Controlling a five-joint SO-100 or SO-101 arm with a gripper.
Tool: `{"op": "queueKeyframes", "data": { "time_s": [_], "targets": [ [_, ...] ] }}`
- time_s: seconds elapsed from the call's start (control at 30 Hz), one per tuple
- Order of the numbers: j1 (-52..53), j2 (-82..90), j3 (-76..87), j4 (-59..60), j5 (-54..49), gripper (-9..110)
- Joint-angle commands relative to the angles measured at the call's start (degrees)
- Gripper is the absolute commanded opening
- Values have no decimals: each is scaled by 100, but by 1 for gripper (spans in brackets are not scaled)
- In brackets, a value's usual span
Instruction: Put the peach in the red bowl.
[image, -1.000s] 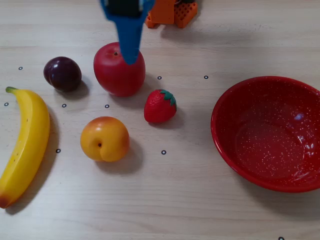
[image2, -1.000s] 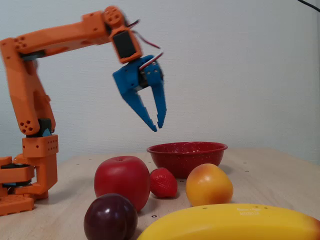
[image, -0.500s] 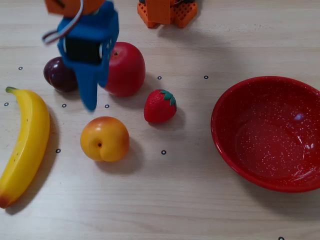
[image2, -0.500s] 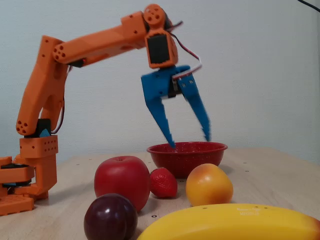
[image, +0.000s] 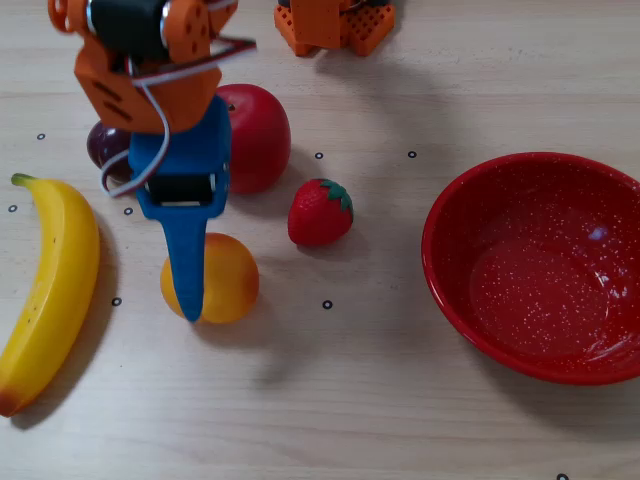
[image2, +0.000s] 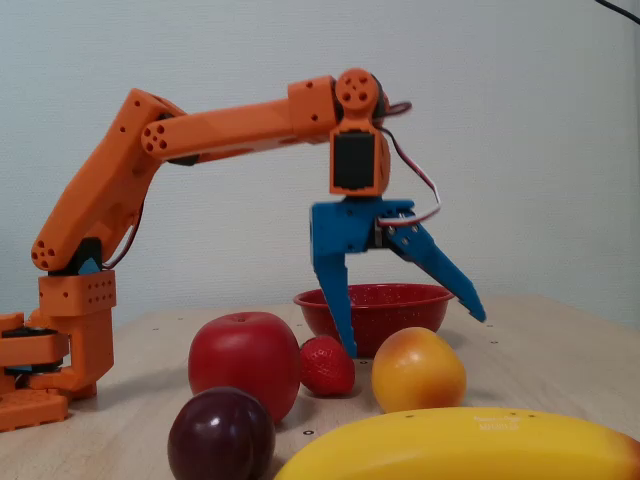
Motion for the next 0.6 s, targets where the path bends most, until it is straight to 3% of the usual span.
{"op": "queueKeyframes", "data": {
  "time_s": [0.0, 0.57],
  "targets": [
    [-185, -35, -809, 158, 158, 57],
    [-26, -1204, -1687, 352, 114, 59]
  ]
}}
